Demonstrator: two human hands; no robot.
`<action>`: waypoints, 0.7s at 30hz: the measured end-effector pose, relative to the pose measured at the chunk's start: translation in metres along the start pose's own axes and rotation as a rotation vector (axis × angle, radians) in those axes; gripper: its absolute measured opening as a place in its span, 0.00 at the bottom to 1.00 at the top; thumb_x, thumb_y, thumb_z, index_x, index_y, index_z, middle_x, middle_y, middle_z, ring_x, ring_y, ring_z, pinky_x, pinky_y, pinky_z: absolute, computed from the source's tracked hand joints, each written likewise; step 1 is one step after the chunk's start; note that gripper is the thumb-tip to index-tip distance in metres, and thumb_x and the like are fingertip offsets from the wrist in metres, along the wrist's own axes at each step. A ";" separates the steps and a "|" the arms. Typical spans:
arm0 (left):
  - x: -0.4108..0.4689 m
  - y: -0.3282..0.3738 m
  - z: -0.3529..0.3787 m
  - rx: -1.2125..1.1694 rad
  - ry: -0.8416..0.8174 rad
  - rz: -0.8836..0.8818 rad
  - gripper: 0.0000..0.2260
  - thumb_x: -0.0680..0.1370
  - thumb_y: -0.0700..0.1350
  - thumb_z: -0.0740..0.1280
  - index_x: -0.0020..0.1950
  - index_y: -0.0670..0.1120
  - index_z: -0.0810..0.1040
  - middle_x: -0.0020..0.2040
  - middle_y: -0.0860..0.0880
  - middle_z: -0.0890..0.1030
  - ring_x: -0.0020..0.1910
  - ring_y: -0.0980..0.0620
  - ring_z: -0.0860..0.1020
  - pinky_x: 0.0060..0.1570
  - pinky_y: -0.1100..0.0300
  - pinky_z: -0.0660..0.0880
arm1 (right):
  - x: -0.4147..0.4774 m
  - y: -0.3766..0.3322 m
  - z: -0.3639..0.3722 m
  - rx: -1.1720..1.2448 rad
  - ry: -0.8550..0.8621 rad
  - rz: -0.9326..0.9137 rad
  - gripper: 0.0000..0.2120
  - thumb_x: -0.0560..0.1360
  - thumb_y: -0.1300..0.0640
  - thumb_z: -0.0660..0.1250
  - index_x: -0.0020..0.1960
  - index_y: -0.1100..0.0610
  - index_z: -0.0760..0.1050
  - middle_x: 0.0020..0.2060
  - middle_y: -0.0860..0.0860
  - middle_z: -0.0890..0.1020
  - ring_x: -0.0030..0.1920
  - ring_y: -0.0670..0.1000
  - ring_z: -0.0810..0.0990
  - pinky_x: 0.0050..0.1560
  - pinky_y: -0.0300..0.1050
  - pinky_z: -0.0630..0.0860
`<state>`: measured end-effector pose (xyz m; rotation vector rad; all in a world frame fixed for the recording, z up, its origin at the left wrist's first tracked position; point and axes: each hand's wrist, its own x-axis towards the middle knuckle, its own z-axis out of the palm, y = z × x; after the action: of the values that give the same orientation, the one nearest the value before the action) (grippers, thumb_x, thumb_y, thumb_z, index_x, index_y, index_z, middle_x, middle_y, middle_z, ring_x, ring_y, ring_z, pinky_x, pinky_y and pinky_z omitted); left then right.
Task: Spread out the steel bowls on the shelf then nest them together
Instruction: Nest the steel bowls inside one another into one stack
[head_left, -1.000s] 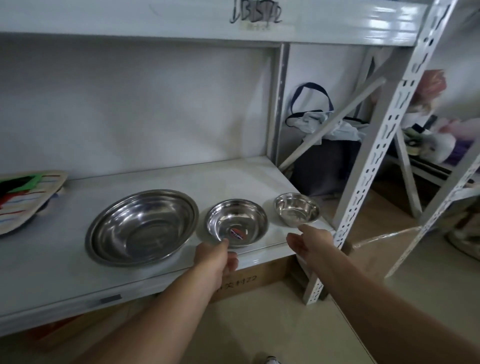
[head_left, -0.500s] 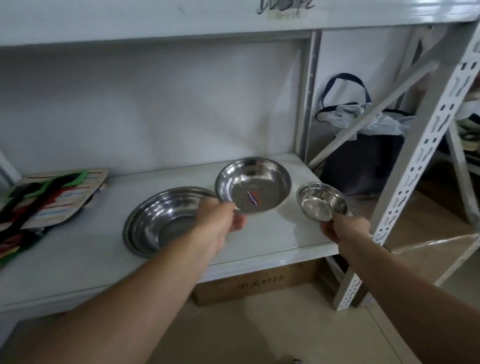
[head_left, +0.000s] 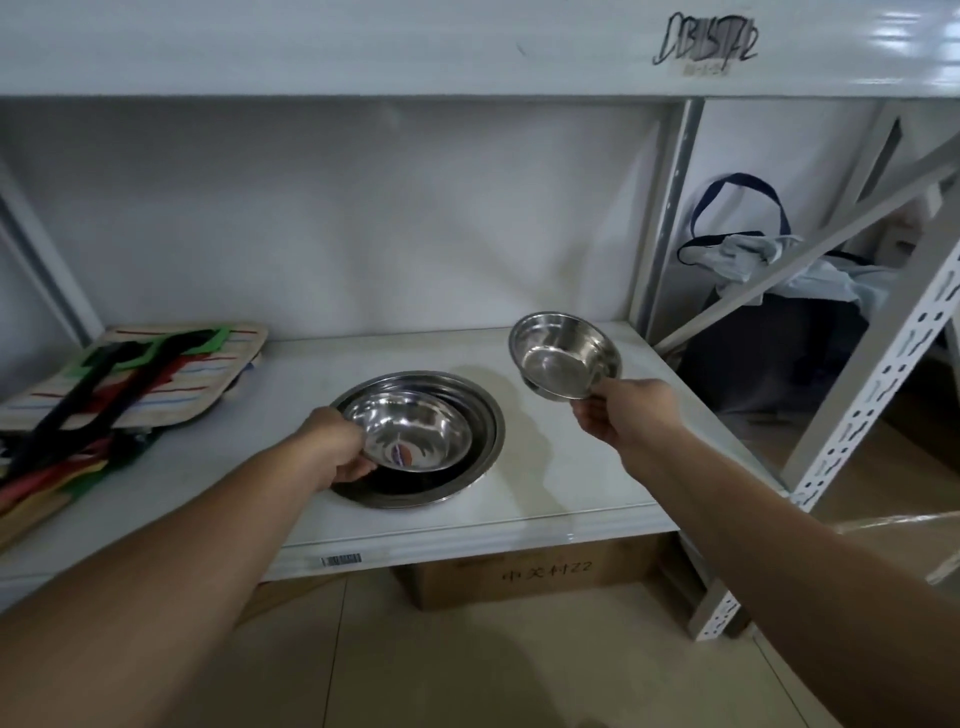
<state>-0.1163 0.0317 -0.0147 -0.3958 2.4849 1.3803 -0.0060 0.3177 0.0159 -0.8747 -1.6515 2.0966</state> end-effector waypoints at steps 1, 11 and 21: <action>0.001 -0.001 0.001 0.034 -0.023 -0.002 0.06 0.79 0.32 0.69 0.55 0.33 0.79 0.37 0.37 0.83 0.20 0.51 0.78 0.16 0.66 0.72 | -0.004 -0.002 0.008 -0.019 -0.023 -0.008 0.03 0.75 0.72 0.69 0.45 0.71 0.81 0.33 0.61 0.81 0.27 0.54 0.80 0.32 0.42 0.84; 0.018 -0.007 -0.009 0.268 -0.038 0.080 0.04 0.79 0.33 0.66 0.52 0.32 0.77 0.36 0.34 0.86 0.16 0.50 0.75 0.23 0.61 0.75 | -0.005 0.014 0.086 -0.392 -0.221 -0.011 0.03 0.75 0.71 0.69 0.45 0.70 0.82 0.28 0.59 0.82 0.24 0.51 0.79 0.30 0.43 0.81; 0.019 -0.007 -0.041 0.244 0.101 0.137 0.05 0.69 0.29 0.69 0.35 0.34 0.83 0.19 0.45 0.79 0.20 0.48 0.76 0.25 0.62 0.73 | 0.011 0.061 0.146 -0.861 -0.321 -0.022 0.09 0.76 0.72 0.64 0.40 0.62 0.74 0.35 0.59 0.81 0.32 0.54 0.81 0.35 0.46 0.85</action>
<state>-0.1357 -0.0089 -0.0059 -0.2518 2.7672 1.1080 -0.1013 0.1975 -0.0249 -0.7325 -2.7943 1.5187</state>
